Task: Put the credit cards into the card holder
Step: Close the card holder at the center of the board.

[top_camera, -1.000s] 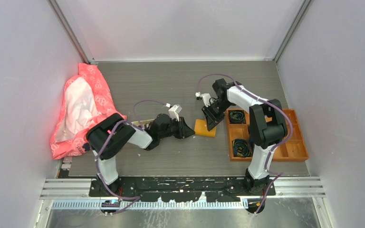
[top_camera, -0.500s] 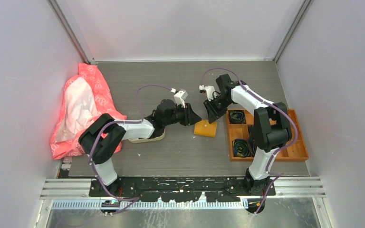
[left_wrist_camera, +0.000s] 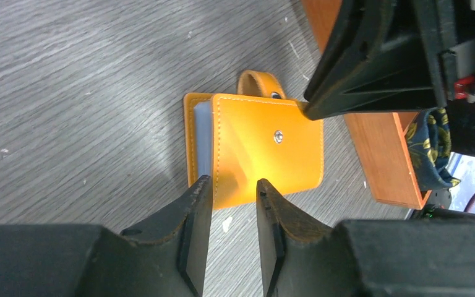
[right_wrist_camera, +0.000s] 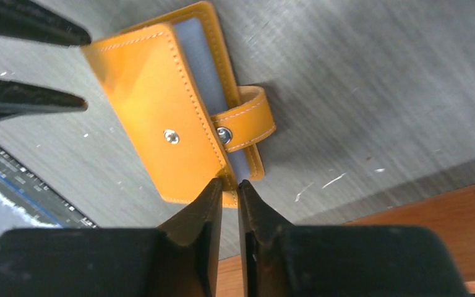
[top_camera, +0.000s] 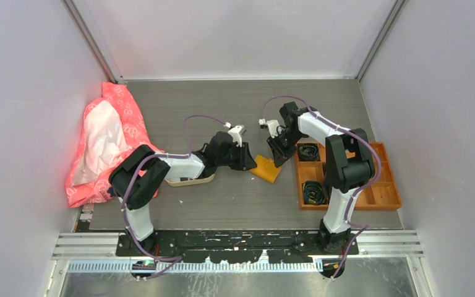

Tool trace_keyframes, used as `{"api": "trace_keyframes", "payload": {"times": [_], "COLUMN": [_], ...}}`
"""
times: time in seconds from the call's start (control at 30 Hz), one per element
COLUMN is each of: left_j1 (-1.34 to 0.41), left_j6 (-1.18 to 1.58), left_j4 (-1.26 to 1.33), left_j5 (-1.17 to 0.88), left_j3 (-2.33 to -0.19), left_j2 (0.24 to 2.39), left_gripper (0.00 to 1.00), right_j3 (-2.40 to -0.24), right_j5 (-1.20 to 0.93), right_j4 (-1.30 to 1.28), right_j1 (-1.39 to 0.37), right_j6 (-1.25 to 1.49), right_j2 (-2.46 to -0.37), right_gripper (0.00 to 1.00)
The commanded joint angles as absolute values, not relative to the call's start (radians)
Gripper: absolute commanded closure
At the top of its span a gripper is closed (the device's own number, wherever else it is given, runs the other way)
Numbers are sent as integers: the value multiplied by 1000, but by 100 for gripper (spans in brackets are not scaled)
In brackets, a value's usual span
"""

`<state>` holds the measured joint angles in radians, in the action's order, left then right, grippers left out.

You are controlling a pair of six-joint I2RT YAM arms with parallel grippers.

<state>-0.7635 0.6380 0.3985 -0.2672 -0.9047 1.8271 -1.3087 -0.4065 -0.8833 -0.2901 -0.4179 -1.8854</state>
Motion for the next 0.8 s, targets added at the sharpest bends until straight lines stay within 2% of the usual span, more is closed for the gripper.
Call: {"api": "trace_keyframes", "payload": {"times": [0.0, 0.33, 0.57, 0.77], "left_j1": [-759, -738, -718, -717], "left_j6": [598, 555, 578, 545], "left_j4": [362, 435, 409, 359], "left_j5": [-254, -290, -411, -428], "left_j3": [-917, -859, -948, -987], "left_j2": [1756, 1685, 1781, 1819], "left_gripper": [66, 65, 68, 68], "right_j3": [-1318, -1261, -1259, -1251], "right_j5": [-515, -578, -579, -574], "right_j4": [-980, -985, -943, -903], "right_j1": [-293, -334, -322, -280], "right_j6": [-416, -390, -401, -435], "right_j2": [-1868, -1848, -1753, -1702], "right_gripper": [83, 82, 67, 59]}}
